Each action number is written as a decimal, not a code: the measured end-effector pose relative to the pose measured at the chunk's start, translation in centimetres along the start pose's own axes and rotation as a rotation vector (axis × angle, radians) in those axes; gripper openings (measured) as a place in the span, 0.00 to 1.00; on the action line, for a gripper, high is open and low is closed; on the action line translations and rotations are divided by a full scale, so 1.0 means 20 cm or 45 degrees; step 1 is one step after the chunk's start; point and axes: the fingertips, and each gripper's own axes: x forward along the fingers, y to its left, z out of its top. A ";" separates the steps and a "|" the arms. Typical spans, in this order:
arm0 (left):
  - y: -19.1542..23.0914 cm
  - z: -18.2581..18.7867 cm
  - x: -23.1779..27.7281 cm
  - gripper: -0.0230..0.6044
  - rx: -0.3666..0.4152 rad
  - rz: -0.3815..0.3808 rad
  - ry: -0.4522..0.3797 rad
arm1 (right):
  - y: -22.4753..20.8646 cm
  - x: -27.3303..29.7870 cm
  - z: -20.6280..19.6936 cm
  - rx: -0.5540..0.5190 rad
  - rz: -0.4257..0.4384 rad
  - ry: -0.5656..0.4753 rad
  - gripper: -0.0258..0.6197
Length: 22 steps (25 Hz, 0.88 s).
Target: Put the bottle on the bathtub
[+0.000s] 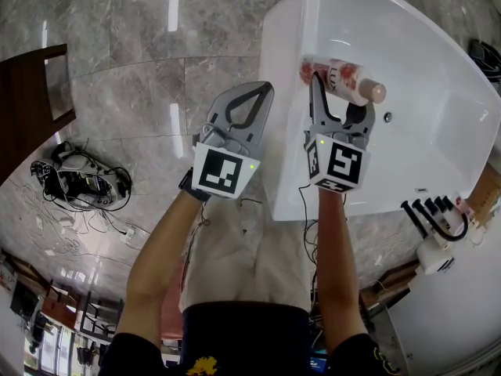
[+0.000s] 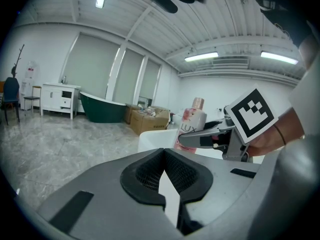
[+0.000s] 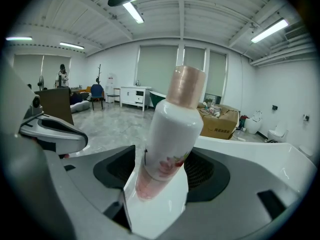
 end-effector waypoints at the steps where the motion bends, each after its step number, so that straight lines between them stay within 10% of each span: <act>1: 0.00 0.00 0.00 0.07 0.001 -0.001 0.000 | -0.01 0.00 -0.01 0.003 -0.006 0.003 0.50; 13: 0.01 -0.03 -0.03 0.07 -0.010 0.017 0.002 | 0.17 -0.04 0.08 -0.310 0.402 -0.133 0.39; 22: -0.01 -0.01 -0.01 0.07 -0.015 0.024 -0.010 | 0.16 0.00 0.05 -0.357 0.355 -0.071 0.45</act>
